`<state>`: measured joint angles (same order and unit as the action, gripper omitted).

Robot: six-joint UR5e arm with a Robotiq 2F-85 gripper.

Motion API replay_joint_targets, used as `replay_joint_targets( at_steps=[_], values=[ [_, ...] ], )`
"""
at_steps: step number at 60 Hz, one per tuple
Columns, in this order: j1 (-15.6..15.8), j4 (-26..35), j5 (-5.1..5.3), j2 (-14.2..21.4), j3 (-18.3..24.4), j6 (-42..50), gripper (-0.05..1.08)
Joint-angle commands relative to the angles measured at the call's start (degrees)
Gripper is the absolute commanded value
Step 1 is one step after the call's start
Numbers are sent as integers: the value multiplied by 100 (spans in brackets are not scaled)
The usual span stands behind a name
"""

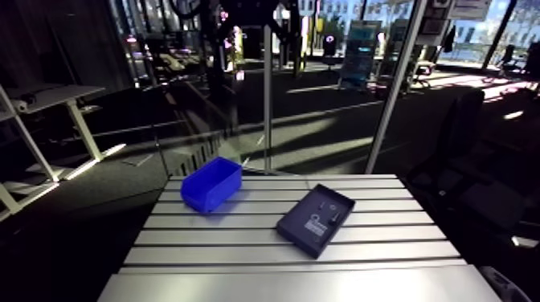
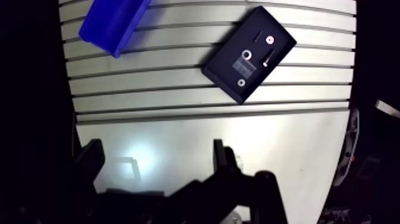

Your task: Pick up the M10 bolt from the tray and put it into the blue bin.

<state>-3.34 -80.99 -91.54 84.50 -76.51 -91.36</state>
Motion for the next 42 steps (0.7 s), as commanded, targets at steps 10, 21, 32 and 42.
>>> replay_joint_targets(
  at_steps=[10,21,32,42],
  values=[
    [53,-17,28,106,-87,-17,0],
    [44,-17,35,114,-97,-17,0],
    [45,-17,35,106,-104,-17,0],
    [53,-17,26,106,-128,-17,0]
  ],
)
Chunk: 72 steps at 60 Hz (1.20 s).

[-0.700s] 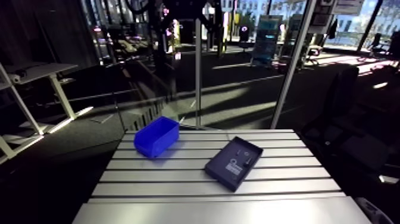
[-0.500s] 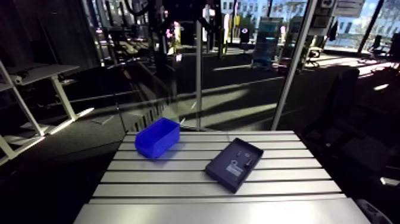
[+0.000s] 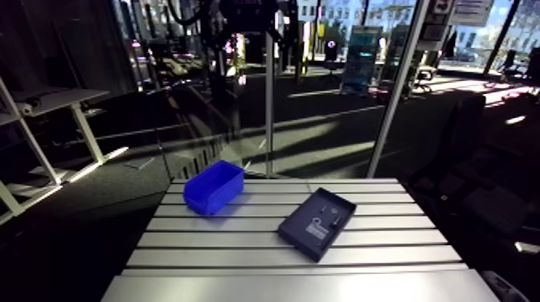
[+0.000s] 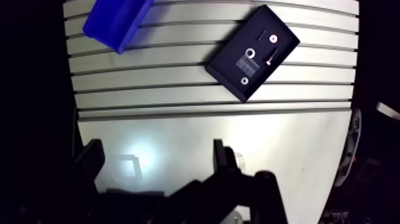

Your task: Pick up the M10 bolt from the tray and put it into the blue bin.

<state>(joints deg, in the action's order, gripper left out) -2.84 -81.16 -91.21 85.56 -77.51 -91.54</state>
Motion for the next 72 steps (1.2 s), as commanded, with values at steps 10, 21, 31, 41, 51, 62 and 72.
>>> replay_joint_targets(
  at_steps=[10,21,31,41,51,62,72],
  values=[
    [3,-18,-24,-9,-66,9,0],
    [4,-18,-33,-26,-75,17,0],
    [3,-41,-8,-43,-124,51,0],
    [-58,-220,-34,-146,-299,554,0],
    [-367,-283,-23,-158,-518,1132,0],
    [-637,-758,-34,-157,-668,1587,0],
    [-912,-898,-23,-166,-832,1759,1]
  ],
)
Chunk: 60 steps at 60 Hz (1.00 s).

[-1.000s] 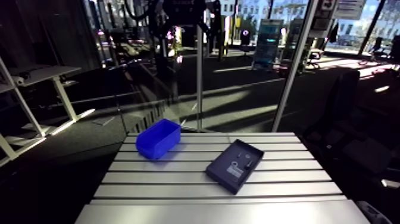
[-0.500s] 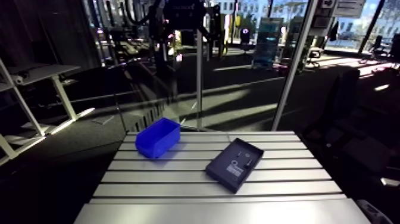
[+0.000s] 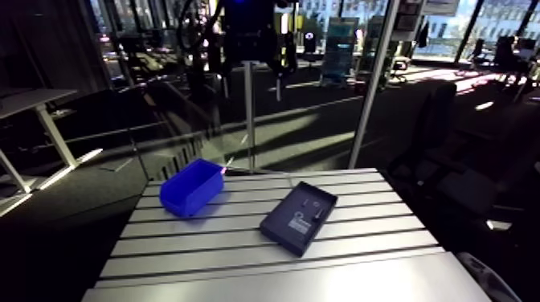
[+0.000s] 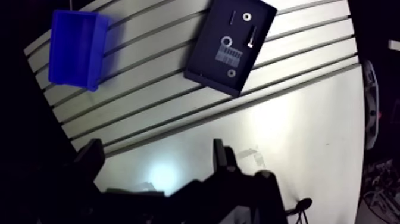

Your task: Pick up the M10 bolt from the tray and put it into the blue bin.

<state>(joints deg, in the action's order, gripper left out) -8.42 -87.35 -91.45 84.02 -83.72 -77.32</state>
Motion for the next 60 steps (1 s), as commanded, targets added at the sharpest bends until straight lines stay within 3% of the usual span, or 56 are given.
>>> replay_joint_targets(
  at_steps=[1,29,47,60],
  values=[
    [-383,-330,-7,-13,-255,374,0],
    [-676,-1029,-26,-141,-795,537,1],
    [-862,-1356,18,-248,-1058,571,1],
    [-897,-1480,-61,-303,-1234,627,1]
  ],
)
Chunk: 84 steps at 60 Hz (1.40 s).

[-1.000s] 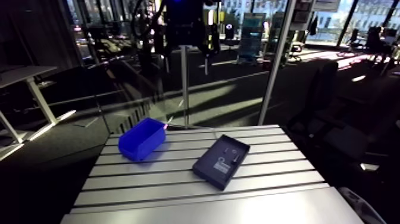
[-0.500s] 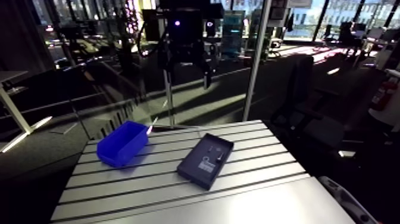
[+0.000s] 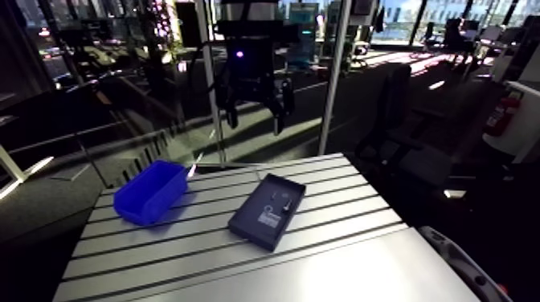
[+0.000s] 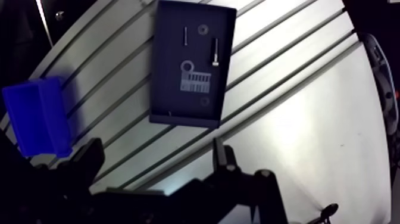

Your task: Pick up the M10 bolt from the tray and put it into the blue bin.

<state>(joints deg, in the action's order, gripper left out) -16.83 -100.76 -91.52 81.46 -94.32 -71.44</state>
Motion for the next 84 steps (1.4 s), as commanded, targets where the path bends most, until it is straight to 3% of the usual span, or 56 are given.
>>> replay_joint_targets(
  at_steps=[1,57,74,84],
  values=[
    [-65,-163,-47,-48,-208,47,1],
    [-397,-959,-55,-134,-844,-47,2],
    [-522,-1221,-56,-300,-952,-58,10],
    [-541,-1377,-55,-430,-988,-75,26]
  ],
)
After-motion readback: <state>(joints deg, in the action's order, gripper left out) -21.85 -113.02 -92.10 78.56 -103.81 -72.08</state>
